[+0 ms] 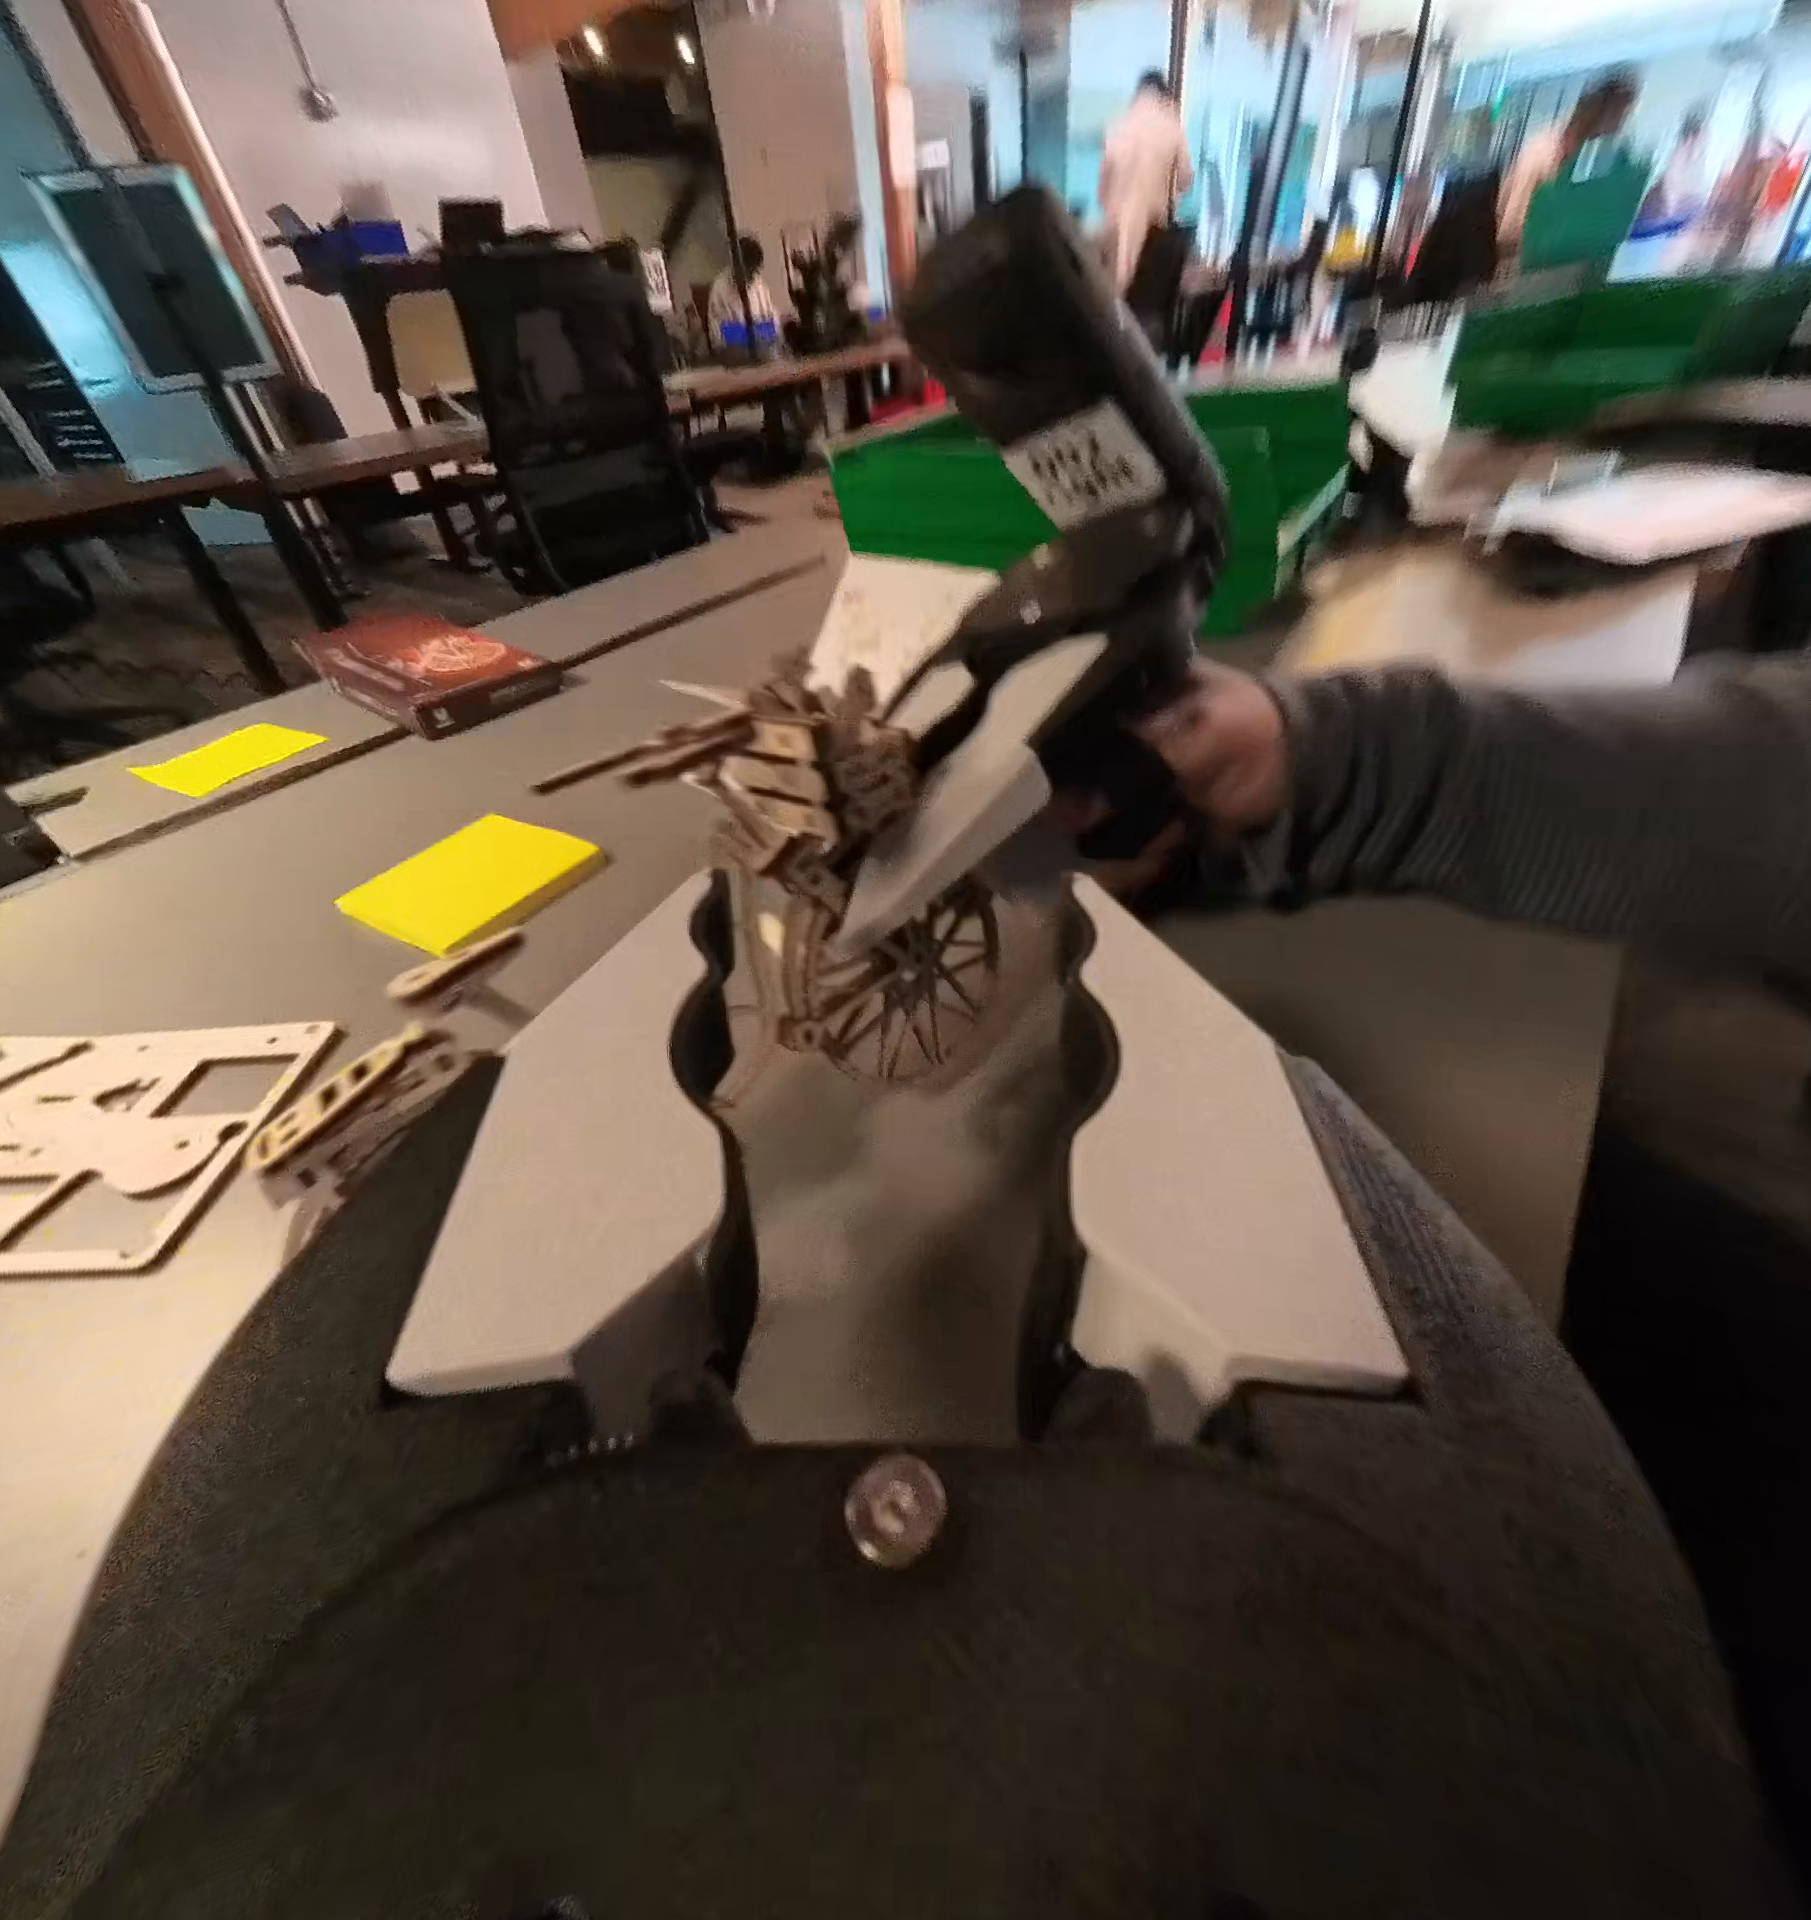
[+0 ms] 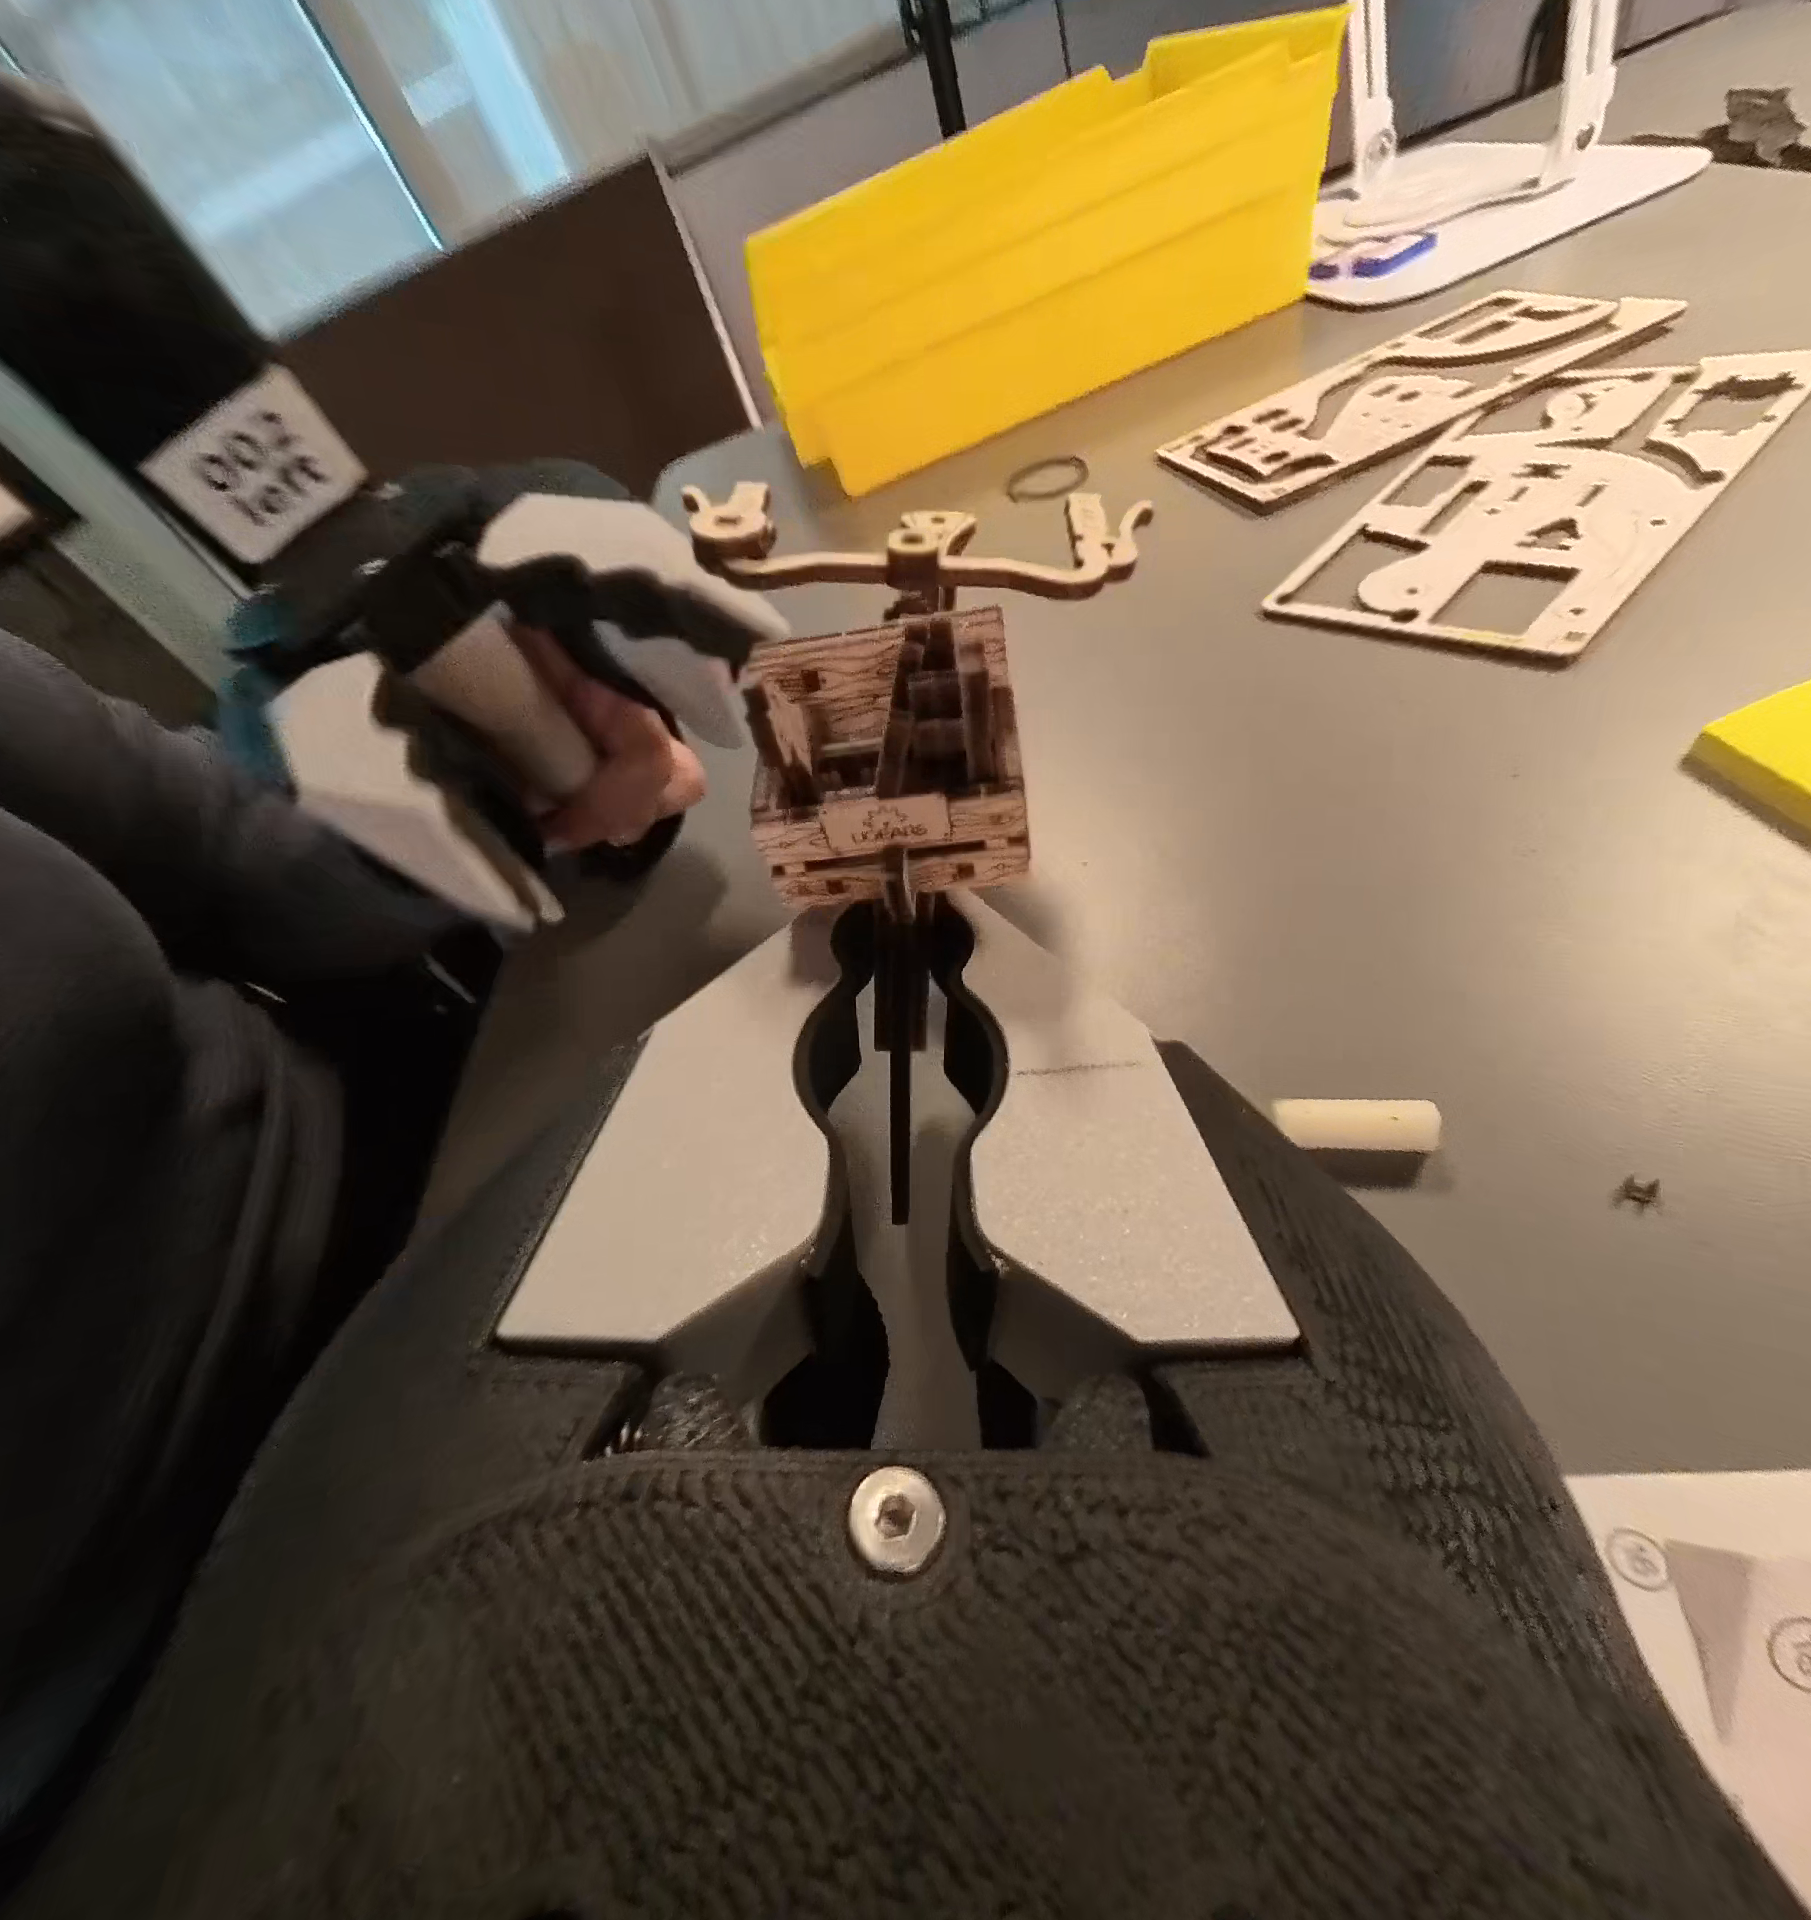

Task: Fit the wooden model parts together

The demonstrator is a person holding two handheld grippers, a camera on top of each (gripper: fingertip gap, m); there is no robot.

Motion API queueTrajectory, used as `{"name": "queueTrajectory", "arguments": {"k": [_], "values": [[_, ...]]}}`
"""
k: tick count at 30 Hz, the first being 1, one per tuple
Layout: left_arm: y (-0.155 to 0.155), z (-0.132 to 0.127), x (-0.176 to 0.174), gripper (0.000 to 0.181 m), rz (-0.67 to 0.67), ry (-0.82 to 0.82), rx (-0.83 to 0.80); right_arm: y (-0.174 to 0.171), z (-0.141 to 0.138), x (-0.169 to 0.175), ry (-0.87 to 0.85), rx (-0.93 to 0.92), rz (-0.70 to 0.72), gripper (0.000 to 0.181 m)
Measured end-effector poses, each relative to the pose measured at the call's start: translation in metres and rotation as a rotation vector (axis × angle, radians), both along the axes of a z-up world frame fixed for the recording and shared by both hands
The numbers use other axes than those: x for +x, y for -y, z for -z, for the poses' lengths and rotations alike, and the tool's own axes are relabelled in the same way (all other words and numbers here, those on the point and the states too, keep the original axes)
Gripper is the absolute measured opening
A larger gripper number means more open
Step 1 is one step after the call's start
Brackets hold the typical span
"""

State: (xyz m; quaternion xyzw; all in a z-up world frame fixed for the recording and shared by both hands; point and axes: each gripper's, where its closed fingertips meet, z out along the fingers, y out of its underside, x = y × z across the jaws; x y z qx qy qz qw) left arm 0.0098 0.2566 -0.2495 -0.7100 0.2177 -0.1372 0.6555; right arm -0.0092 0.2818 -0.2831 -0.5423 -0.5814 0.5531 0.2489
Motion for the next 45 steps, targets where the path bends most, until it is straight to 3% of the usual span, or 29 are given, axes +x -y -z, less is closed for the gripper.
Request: {"name": "queueTrajectory", "arguments": {"k": [5,10,12,17,23,32,37,42,45], "values": [[0.009,-0.036,-0.048,0.057,-0.145,0.226,0.134,-0.004,-0.020,0.003,-0.081,-0.147,0.003,0.007],[0.030,-0.060,-0.079,0.066,-0.331,0.443,0.308,-0.013,-0.077,0.008,-0.281,-0.289,0.015,0.007],[0.031,-0.067,-0.071,0.070,-0.278,0.578,0.308,-0.009,-0.105,0.012,-0.359,-0.332,-0.010,0.007],[0.025,-0.109,-0.026,0.068,0.099,0.847,0.300,0.020,-0.158,0.017,-0.463,-0.361,-0.064,0.007],[0.044,-0.154,-0.004,0.051,0.341,0.921,0.393,0.066,-0.179,0.023,-0.473,-0.309,-0.062,0.007],[0.083,-0.170,0.011,0.031,0.457,0.931,0.437,0.119,-0.177,0.024,-0.383,-0.164,-0.031,0.006],[0.100,-0.181,0.005,0.008,0.477,0.959,0.479,0.136,-0.184,0.021,-0.364,-0.115,-0.021,0.007],[0.111,-0.192,0.007,0.019,0.491,0.948,0.492,0.147,-0.192,0.018,-0.332,-0.024,0.003,0.007],[0.116,-0.197,0.011,0.009,0.508,0.922,0.487,0.151,-0.197,0.018,-0.313,-0.001,0.020,0.007]]}}
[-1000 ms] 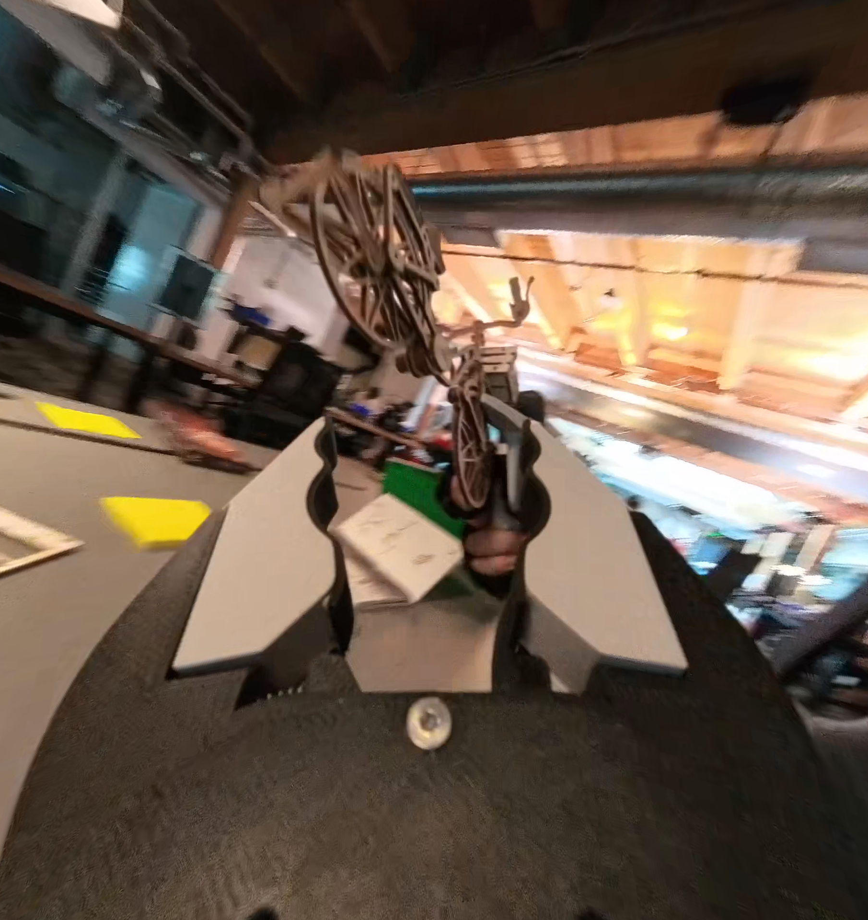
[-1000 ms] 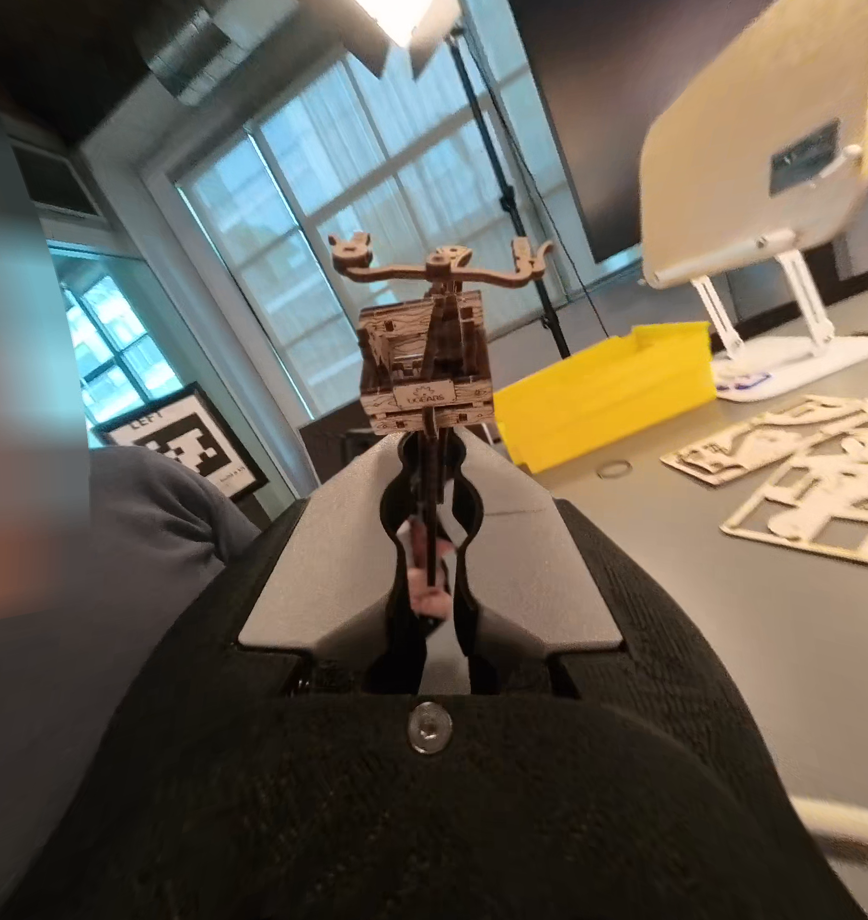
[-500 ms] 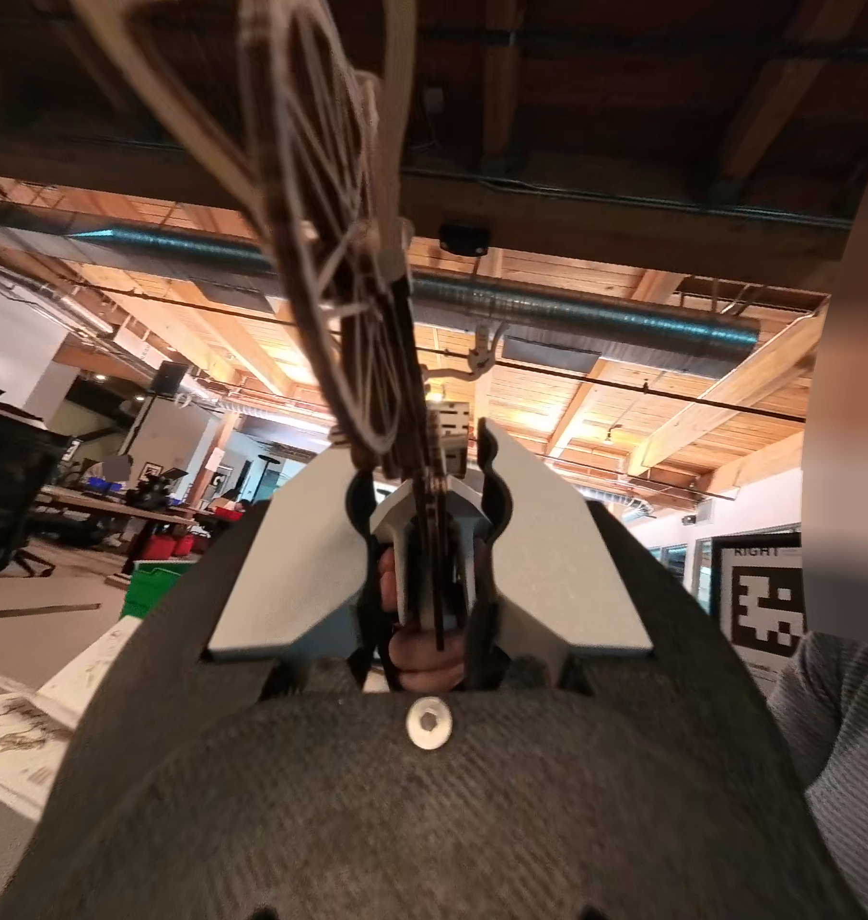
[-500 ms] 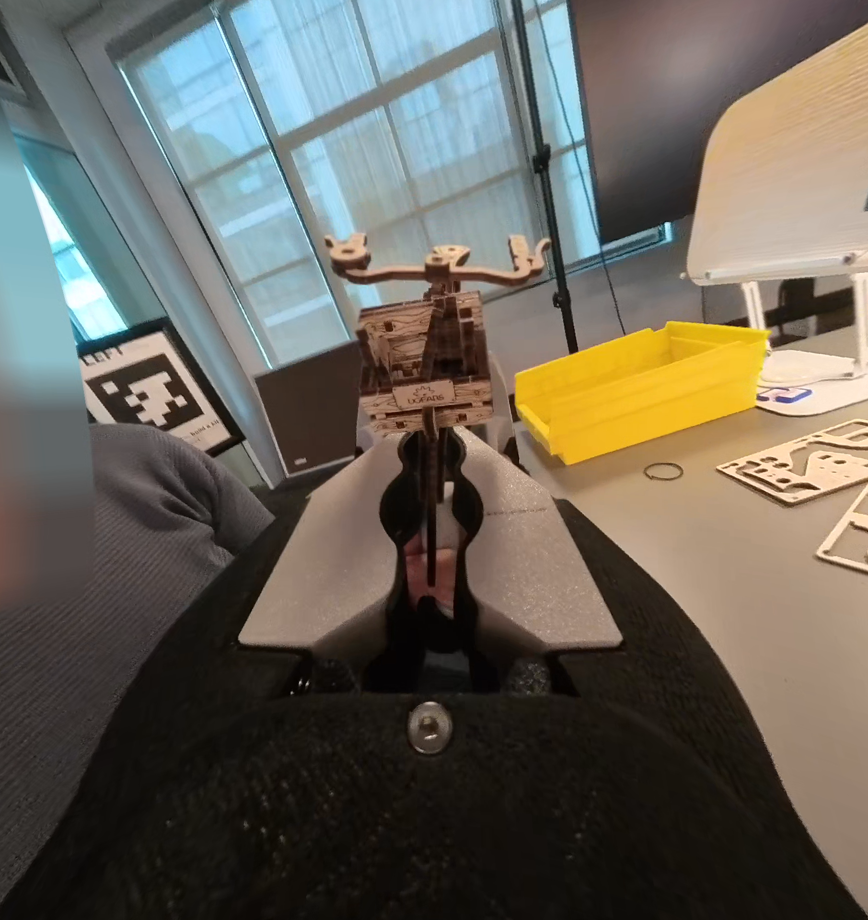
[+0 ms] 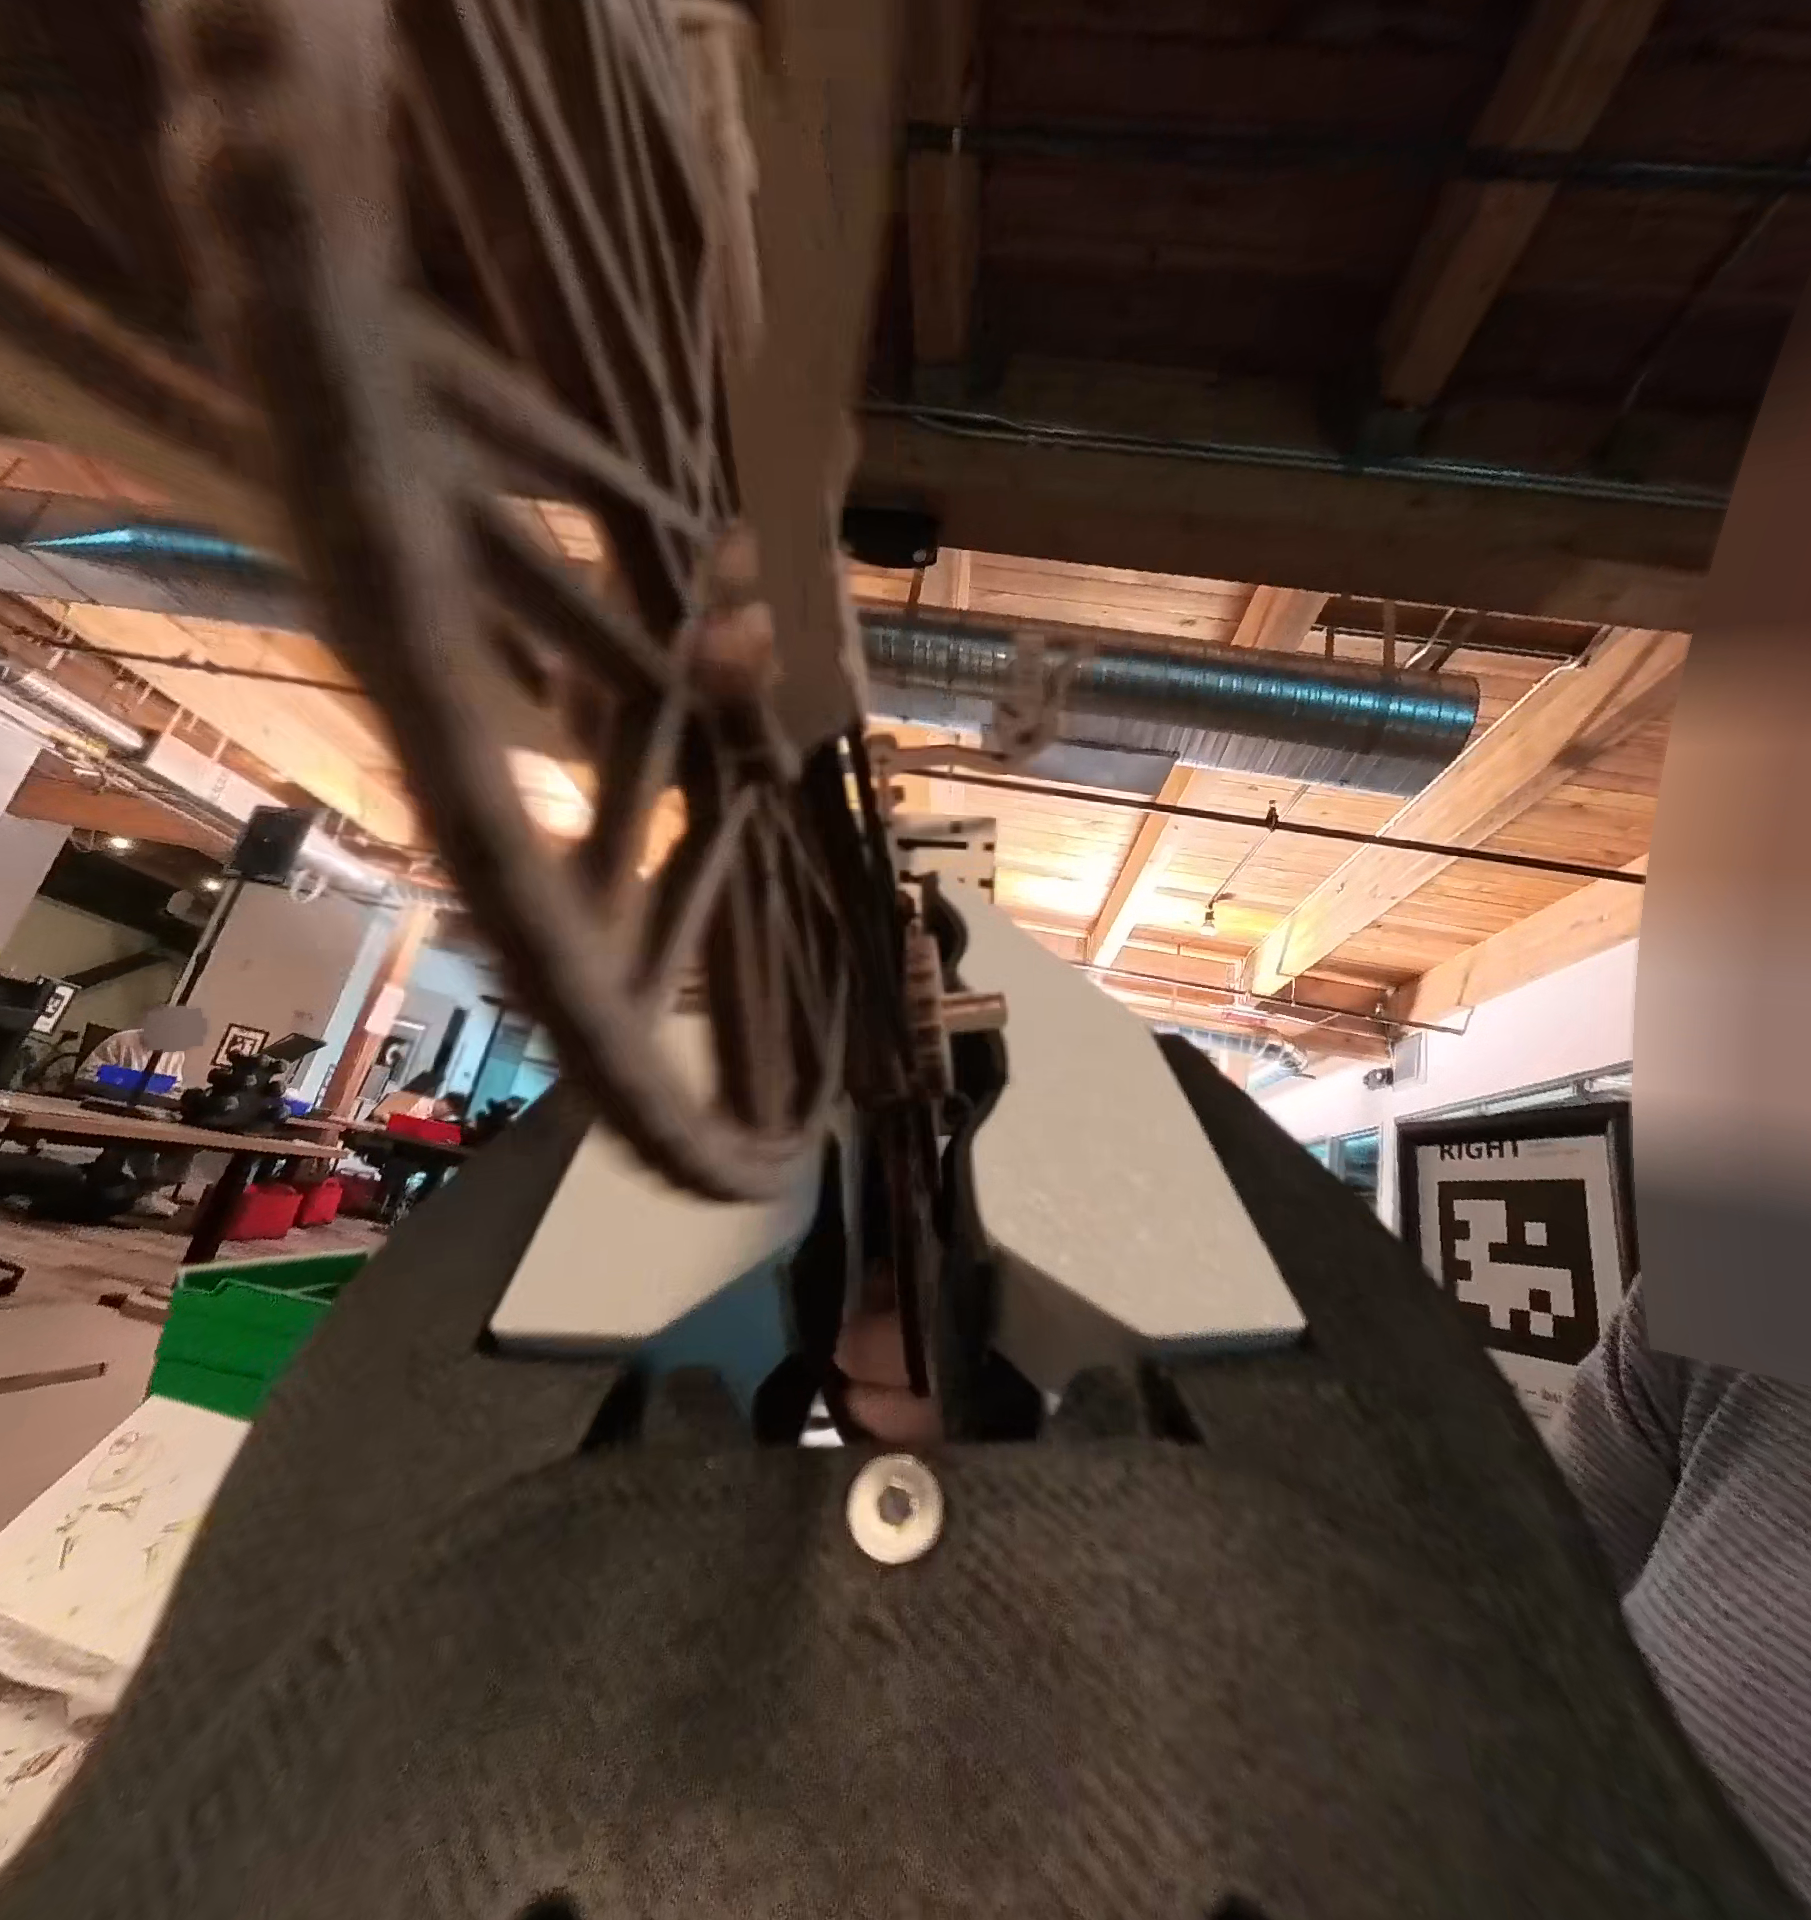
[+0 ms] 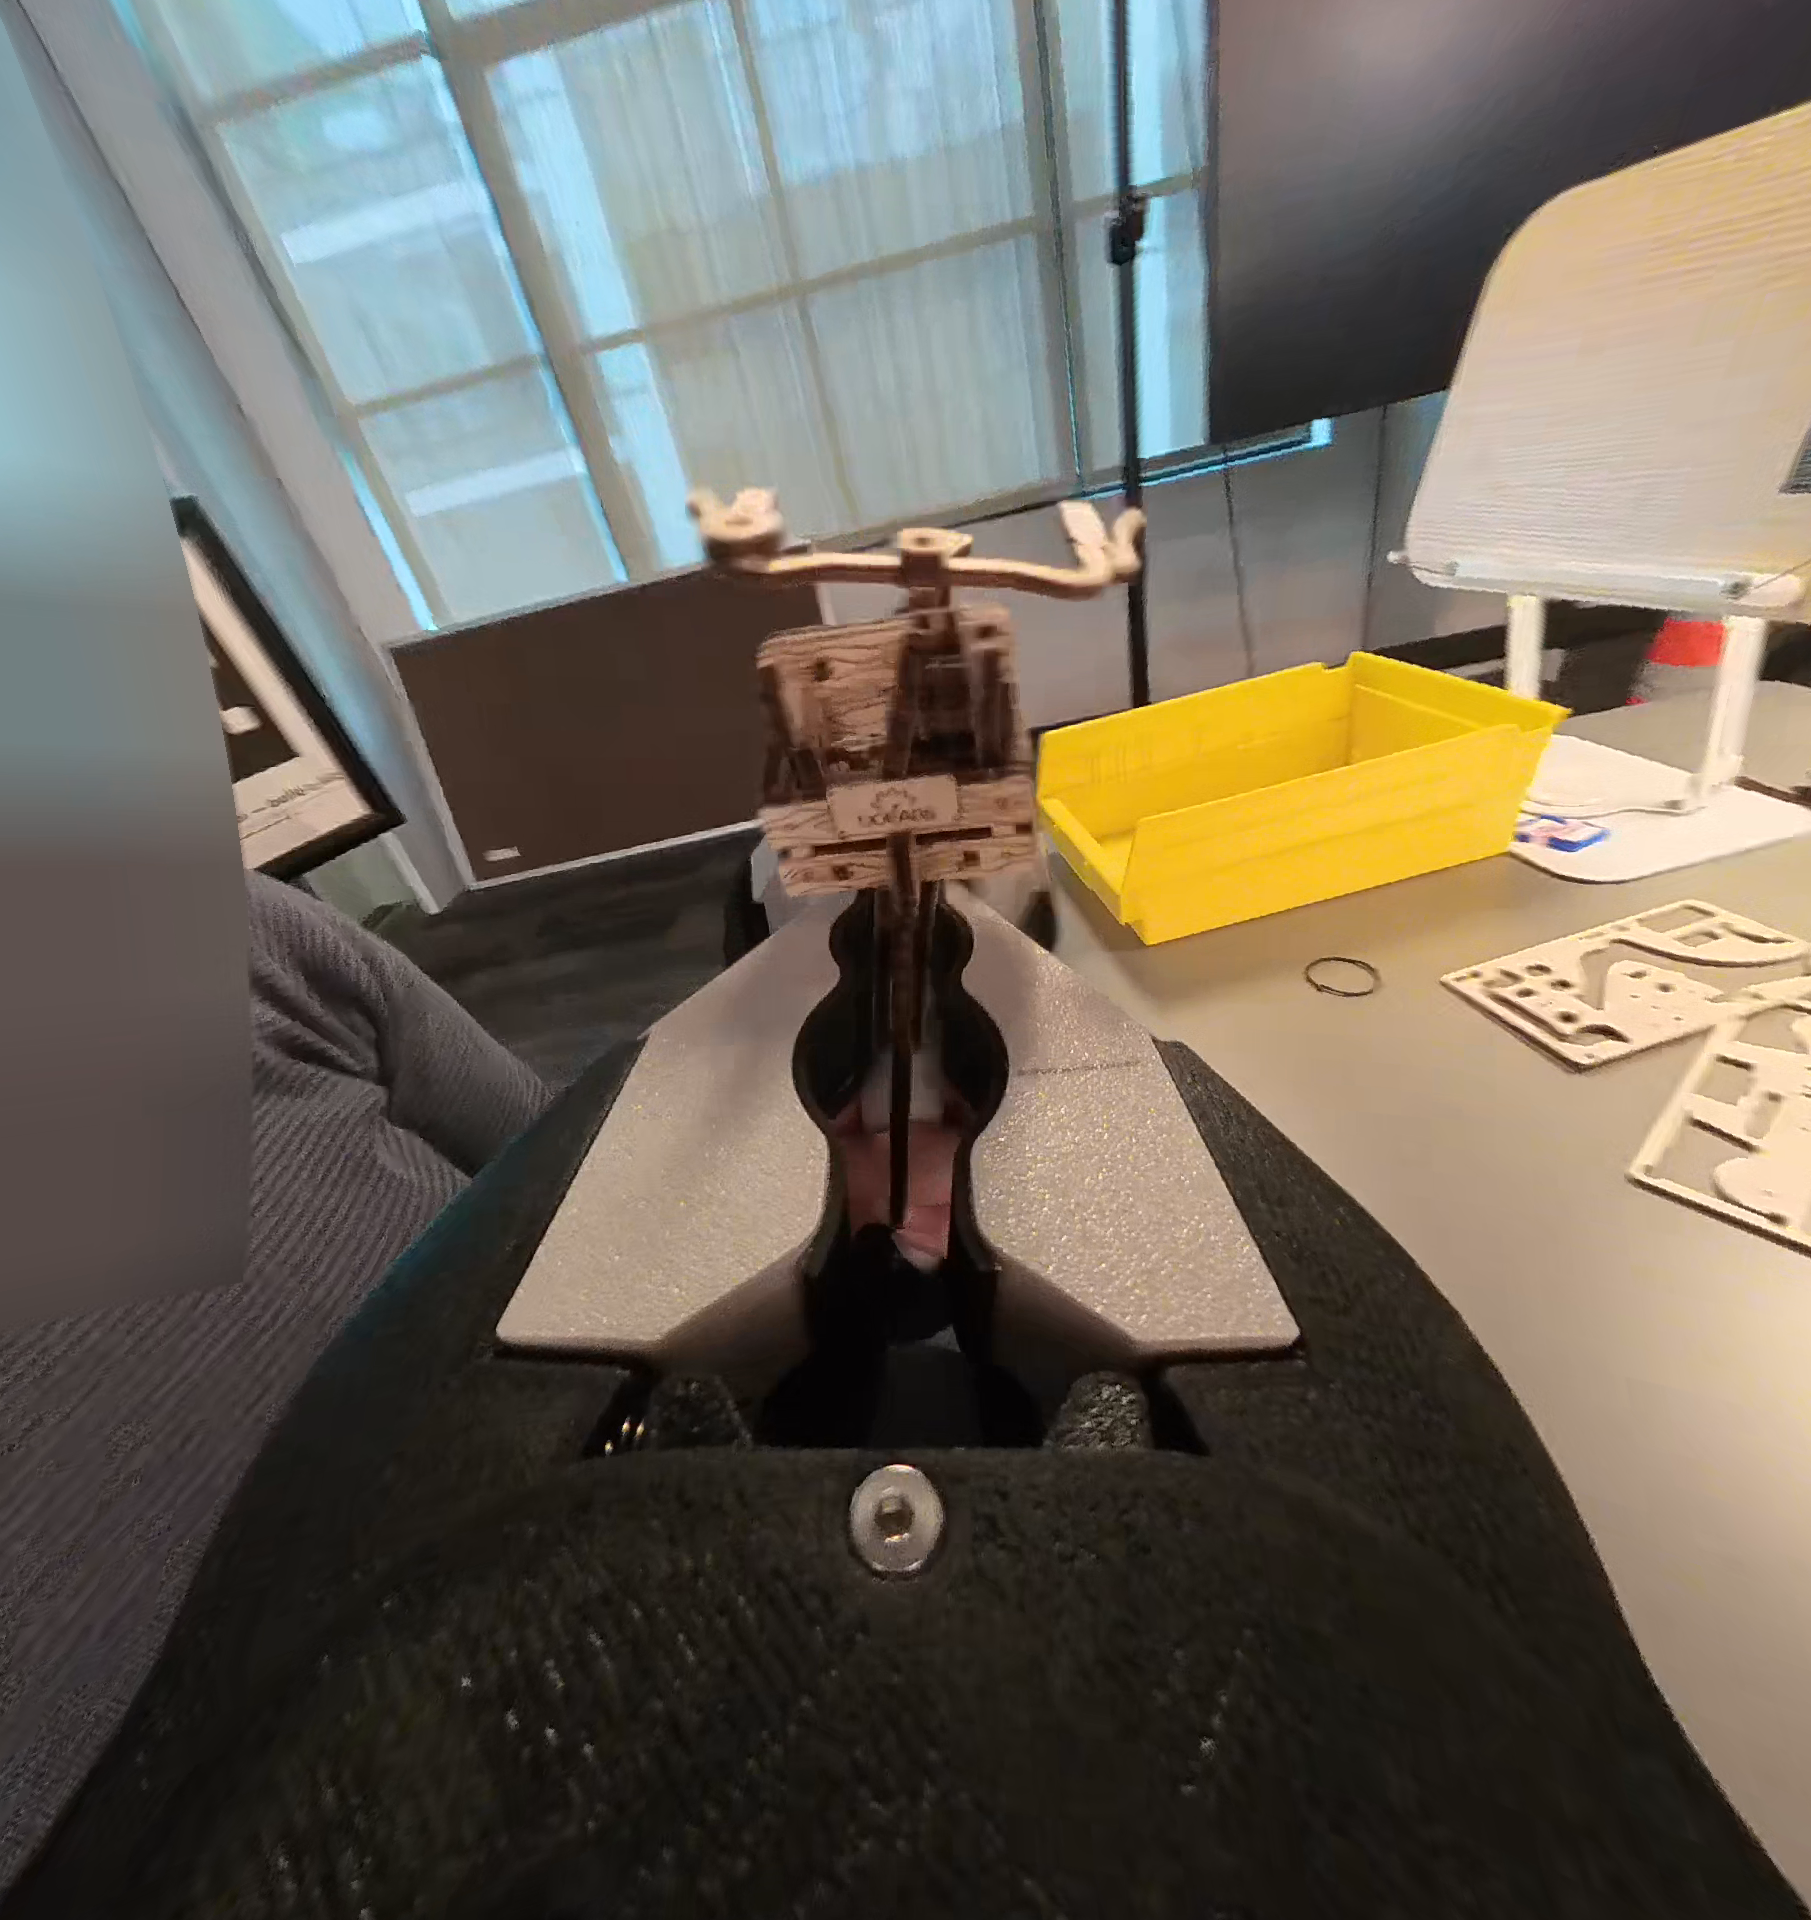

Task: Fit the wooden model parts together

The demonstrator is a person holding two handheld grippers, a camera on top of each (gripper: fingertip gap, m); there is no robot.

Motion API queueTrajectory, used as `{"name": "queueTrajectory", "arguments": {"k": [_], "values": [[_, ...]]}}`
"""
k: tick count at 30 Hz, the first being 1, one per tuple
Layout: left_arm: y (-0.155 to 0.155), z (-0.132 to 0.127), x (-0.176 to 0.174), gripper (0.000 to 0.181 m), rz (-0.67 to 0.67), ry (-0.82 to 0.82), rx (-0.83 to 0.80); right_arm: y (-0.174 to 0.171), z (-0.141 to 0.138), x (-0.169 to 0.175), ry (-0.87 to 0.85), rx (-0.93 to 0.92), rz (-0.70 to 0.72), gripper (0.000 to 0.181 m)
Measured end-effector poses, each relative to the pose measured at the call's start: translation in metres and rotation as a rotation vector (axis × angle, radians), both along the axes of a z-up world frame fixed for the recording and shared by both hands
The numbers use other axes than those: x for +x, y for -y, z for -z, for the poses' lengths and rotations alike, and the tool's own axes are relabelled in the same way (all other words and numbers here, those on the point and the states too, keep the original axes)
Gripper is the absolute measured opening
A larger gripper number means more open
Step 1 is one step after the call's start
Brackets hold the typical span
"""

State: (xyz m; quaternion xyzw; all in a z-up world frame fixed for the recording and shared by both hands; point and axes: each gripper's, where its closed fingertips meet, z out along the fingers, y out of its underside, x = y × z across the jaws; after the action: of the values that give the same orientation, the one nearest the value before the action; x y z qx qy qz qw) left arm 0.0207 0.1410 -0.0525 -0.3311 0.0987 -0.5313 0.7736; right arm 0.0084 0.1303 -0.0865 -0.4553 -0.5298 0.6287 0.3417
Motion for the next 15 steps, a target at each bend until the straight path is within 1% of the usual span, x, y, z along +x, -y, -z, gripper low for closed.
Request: {"name": "queueTrajectory", "arguments": {"k": [4,6,8,11,13,15], "values": [[0.004,-0.009,-0.002,0.007,-0.024,0.031,-0.002,0.002,-0.010,0.000,-0.018,0.006,0.035,0.009],[-0.001,-0.012,-0.010,0.008,-0.066,0.063,-0.049,-0.002,-0.018,0.001,-0.043,0.029,0.099,0.031],[-0.007,-0.014,-0.015,0.008,-0.112,0.068,-0.100,-0.011,-0.026,0.006,-0.068,0.085,0.187,0.042],[-0.014,-0.016,-0.020,0.008,-0.205,0.024,-0.152,-0.018,-0.047,0.024,-0.136,0.238,0.344,0.054],[-0.014,-0.020,-0.022,0.008,-0.251,0.002,-0.158,-0.006,-0.063,0.032,-0.164,0.370,0.398,0.061],[-0.014,-0.023,-0.021,0.008,-0.302,-0.026,-0.153,0.012,-0.070,0.032,-0.143,0.508,0.419,0.070]]}}
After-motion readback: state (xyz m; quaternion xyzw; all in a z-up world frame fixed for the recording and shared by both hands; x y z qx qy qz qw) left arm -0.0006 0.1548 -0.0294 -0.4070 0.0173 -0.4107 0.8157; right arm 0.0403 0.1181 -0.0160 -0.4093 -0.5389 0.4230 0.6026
